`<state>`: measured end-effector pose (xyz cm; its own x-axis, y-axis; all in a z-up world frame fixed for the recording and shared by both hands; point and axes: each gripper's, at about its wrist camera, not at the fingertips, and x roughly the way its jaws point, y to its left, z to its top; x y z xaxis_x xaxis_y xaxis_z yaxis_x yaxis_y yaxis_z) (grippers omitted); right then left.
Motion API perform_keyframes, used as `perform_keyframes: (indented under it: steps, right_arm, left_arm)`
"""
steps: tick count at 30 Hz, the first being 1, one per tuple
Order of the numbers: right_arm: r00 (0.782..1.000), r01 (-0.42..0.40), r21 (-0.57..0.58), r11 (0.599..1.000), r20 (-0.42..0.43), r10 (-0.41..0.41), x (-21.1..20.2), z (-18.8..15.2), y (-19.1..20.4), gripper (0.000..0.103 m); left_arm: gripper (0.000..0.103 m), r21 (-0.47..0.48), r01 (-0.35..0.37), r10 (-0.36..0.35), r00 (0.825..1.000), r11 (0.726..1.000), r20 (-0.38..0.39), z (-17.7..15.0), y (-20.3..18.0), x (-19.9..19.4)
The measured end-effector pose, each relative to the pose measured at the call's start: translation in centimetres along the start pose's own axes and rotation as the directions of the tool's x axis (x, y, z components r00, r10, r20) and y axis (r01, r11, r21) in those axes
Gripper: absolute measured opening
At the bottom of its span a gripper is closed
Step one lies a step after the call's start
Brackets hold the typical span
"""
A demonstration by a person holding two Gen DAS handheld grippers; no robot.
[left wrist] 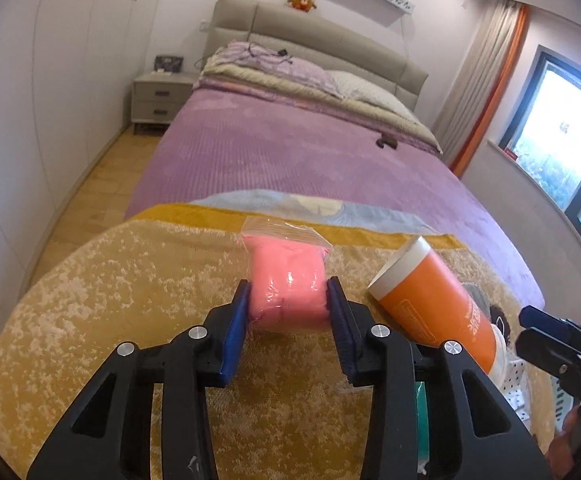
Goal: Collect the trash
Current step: 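Grasp the pink plastic bag with the left tool while the right tool grasps the orange paper cup, then drop the orange cup into the basket with the right tool while the left tool drops the pink bag in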
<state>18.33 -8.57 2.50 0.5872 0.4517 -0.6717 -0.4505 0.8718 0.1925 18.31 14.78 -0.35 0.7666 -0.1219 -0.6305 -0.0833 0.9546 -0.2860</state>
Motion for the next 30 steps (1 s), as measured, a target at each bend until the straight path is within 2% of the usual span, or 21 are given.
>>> perform_keyframes:
  steps: [4, 6, 9, 11, 14, 17, 19, 20, 21, 22, 25, 27, 28, 30]
  right_arm:
    - [0.998, 0.059, -0.047, 0.997, 0.017, -0.058, 1.2, 0.7, 0.9, 0.068]
    - [0.998, 0.064, -0.037, 0.997, -0.023, -0.065, 3.0, 0.7, 0.6, 0.081]
    - [0.997, 0.047, -0.003, 0.999, -0.066, -0.047, 4.7, 0.2, 0.1, 0.093]
    - [0.996, 0.048, 0.006, 0.999, -0.075, -0.047, 5.3, 0.0, 0.2, 0.096]
    - [0.993, 0.005, 0.044, 0.999, -0.116, 0.0, 6.5, 0.0, -0.2, 0.096]
    - [0.993, -0.023, 0.075, 0.997, -0.114, 0.031, 6.7, 0.3, -0.7, 0.096]
    - [0.992, -0.046, 0.092, 0.995, -0.109, 0.056, 6.5, 0.3, -1.0, 0.092]
    - [0.992, -0.07, 0.093, 0.993, -0.097, 0.079, 6.2, 0.2, -1.0, 0.084]
    - [0.99, -0.094, 0.091, 0.991, -0.092, 0.102, 6.1, 0.2, -1.0, 0.064]
    - [0.987, -0.113, 0.088, 0.99, -0.104, 0.122, 6.1, 0.1, -0.9, 0.052]
    - [0.986, -0.117, 0.058, 0.991, -0.111, 0.123, 6.1, -0.2, 0.0, 0.031]
    - [0.987, -0.119, 0.039, 0.992, -0.102, 0.123, 5.6, -0.4, 0.5, 0.01]
    - [0.988, -0.121, 0.032, 0.992, -0.096, 0.124, 5.4, -0.4, 0.7, 0.005]
    - [0.992, -0.106, 0.014, 0.994, -0.062, 0.106, 4.2, -0.5, 1.0, 0.003]
  left_arm:
    - [0.037, -0.027, -0.004, 0.005, 1.0, 1.0, 0.03, 0.2, 0.3, -0.5]
    - [0.037, -0.052, 0.007, -0.005, 1.0, 0.999, 0.028, 0.3, 0.8, -0.5]
    - [0.037, -0.057, 0.021, -0.019, 0.999, 0.998, 0.033, 0.4, 1.0, -0.6]
    - [0.037, -0.044, 0.018, -0.016, 0.999, 0.999, 0.035, 0.4, 0.7, -0.6]
    - [0.037, -0.012, 0.008, -0.007, 0.999, 1.0, 0.042, 0.2, 0.1, -0.8]
    - [0.037, -0.006, 0.01, -0.01, 0.999, 1.0, 0.044, 0.3, 0.1, -0.7]
    - [0.037, -0.011, 0.013, -0.013, 0.999, 1.0, 0.042, 0.3, 0.2, -0.7]
    - [0.037, -0.013, 0.014, -0.014, 0.999, 1.0, 0.042, 0.4, 0.3, -0.6]
    - [0.037, -0.018, 0.016, -0.016, 0.999, 1.0, 0.044, 0.5, 0.4, -0.6]
    - [0.037, -0.021, 0.018, -0.017, 0.999, 1.0, 0.046, 0.5, 0.5, -0.7]
    - [0.037, -0.022, 0.016, -0.015, 0.999, 1.0, 0.05, 0.6, 0.5, -0.7]
    - [0.037, -0.023, 0.017, -0.016, 0.999, 1.0, 0.051, 0.5, 0.6, -0.8]
    - [0.037, -0.023, 0.019, -0.018, 0.998, 1.0, 0.053, 0.6, 0.6, -0.8]
    - [0.037, -0.018, 0.037, -0.036, 0.997, 0.999, 0.064, 0.6, 0.4, -1.1]
